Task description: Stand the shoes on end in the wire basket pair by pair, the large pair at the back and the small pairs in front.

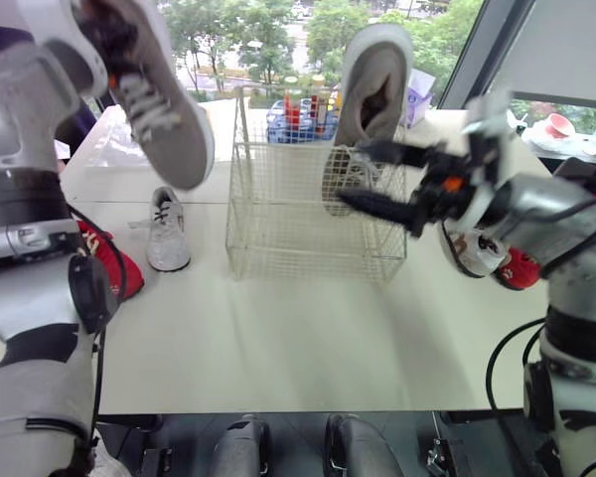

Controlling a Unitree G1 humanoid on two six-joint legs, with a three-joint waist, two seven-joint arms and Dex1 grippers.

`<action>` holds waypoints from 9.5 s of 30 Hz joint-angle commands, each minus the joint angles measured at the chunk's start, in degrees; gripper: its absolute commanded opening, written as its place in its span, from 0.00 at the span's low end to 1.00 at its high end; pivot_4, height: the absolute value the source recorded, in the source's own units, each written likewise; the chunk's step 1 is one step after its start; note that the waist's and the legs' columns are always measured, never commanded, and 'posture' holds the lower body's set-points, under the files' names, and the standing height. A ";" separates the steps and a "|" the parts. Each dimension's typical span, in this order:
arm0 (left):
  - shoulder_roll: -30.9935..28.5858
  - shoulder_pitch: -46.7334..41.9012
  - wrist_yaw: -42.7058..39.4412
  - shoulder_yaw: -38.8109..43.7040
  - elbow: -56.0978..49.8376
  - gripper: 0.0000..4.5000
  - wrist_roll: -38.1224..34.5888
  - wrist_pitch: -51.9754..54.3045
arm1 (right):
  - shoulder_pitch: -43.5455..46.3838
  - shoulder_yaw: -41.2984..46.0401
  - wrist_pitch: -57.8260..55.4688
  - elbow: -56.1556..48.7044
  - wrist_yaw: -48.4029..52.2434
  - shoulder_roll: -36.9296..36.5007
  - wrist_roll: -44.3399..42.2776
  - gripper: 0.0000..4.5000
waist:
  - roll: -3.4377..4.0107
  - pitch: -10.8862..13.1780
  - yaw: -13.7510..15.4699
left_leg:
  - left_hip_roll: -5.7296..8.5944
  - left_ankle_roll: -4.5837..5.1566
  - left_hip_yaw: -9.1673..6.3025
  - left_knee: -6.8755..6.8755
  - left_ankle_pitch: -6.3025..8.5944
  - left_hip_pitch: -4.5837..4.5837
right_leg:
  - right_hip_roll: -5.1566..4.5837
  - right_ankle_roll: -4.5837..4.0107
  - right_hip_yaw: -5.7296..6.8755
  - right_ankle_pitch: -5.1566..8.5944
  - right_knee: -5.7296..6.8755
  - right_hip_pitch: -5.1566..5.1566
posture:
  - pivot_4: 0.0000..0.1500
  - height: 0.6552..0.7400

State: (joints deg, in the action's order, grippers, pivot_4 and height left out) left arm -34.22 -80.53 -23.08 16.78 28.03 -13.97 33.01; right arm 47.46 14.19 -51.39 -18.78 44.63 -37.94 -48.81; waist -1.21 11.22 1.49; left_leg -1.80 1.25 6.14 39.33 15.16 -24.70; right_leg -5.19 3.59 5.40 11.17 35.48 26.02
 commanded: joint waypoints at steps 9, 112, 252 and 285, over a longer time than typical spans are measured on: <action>13.76 -7.79 9.07 -10.30 6.95 0.01 11.88 -46.44 | -0.69 5.74 -0.81 -1.40 -3.70 -5.15 -4.50 1.00 | 0.00 -0.03 0.86 | 0.09 0.16 0.30 0.00 0.09 0.19 | -0.07 0.16 -0.04 -0.10 -0.21 -0.27 | 1.00 1.00; 3.55 81.71 4.74 -11.73 -75.56 1.00 -59.56 11.44 | -29.01 4.99 35.71 33.36 -32.92 14.45 31.61 0.48 | 0.76 -0.53 -0.97 | 0.01 0.42 -0.01 -0.13 0.29 1.30 | 0.11 -0.29 -0.37 0.19 -0.30 -1.20 | 1.00 1.00; 4.49 69.95 26.04 0.08 -69.70 0.99 -62.76 5.53 | 21.06 -17.76 49.39 60.10 33.83 -0.87 27.21 0.27 | 0.62 -0.15 -2.05 | 0.01 0.43 -0.08 -0.15 0.32 0.44 | 0.14 0.00 -0.34 0.05 -0.42 -0.51 | 1.00 1.00; -25.38 41.07 25.38 -2.53 -20.04 1.00 -44.03 34.49 | 6.36 -11.15 -1.44 1.50 32.12 -15.17 2.16 0.99 | 0.61 -0.14 -1.28 | 0.00 0.26 -0.11 -0.25 0.26 0.28 | 0.12 -0.01 -0.23 0.04 -0.26 -0.23 | 1.00 1.00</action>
State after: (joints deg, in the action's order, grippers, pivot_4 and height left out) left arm -58.51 -36.99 3.61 16.28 4.47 -60.50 63.37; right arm 55.11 4.26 -51.37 -12.58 75.01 -50.41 -45.87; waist -0.60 11.08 0.22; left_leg -1.79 1.54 6.07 39.08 15.43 -24.41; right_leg -5.09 3.60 5.14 11.21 35.22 25.80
